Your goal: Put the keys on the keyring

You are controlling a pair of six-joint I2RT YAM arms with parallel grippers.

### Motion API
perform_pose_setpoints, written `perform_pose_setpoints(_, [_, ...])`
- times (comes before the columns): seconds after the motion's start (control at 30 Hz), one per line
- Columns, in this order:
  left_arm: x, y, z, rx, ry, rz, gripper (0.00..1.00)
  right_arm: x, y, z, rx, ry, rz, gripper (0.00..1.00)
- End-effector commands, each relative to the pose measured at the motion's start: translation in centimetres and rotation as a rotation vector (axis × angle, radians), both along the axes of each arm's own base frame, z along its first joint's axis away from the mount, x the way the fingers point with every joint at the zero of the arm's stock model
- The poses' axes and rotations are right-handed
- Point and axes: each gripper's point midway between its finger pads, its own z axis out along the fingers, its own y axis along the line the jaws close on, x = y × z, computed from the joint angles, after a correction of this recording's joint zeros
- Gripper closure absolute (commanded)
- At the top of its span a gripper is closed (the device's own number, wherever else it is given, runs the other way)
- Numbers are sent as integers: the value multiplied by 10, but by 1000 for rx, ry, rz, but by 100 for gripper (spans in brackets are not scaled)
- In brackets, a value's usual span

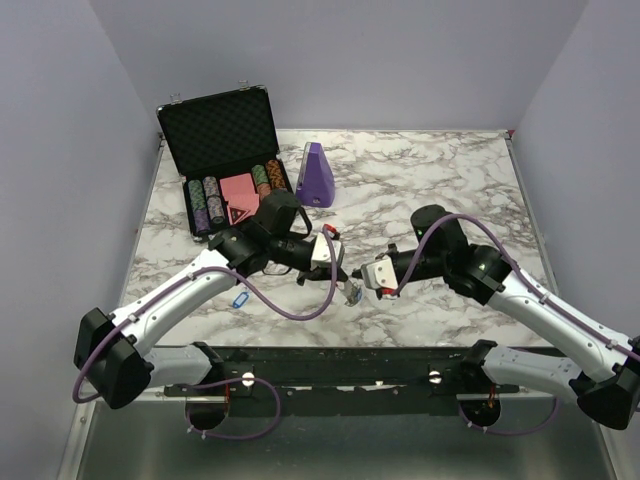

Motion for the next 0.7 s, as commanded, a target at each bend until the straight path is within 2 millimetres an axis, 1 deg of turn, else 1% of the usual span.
perform_pose_setpoints(0.0, [-15, -8, 21, -64, -2, -111, 100, -5, 7, 20, 35, -59, 72, 100])
perform_pose_setpoints(0.2, [-18, -14, 18, -43, 37, -137, 100, -5, 7, 18, 40, -39, 63, 100])
perform_pose_setpoints(0.3, [-16, -17, 16, -34, 47, -129, 100, -6, 7, 14, 37, -15, 50, 100])
perform_pose_setpoints(0.53, [-16, -11, 5, -23, 50, -91, 100, -8, 0, 10, 10, -10, 38, 100])
perform_pose_setpoints(0.67, [-16, -10, 3, -20, 53, -82, 100, -9, 0, 8, 9, -7, 40, 100])
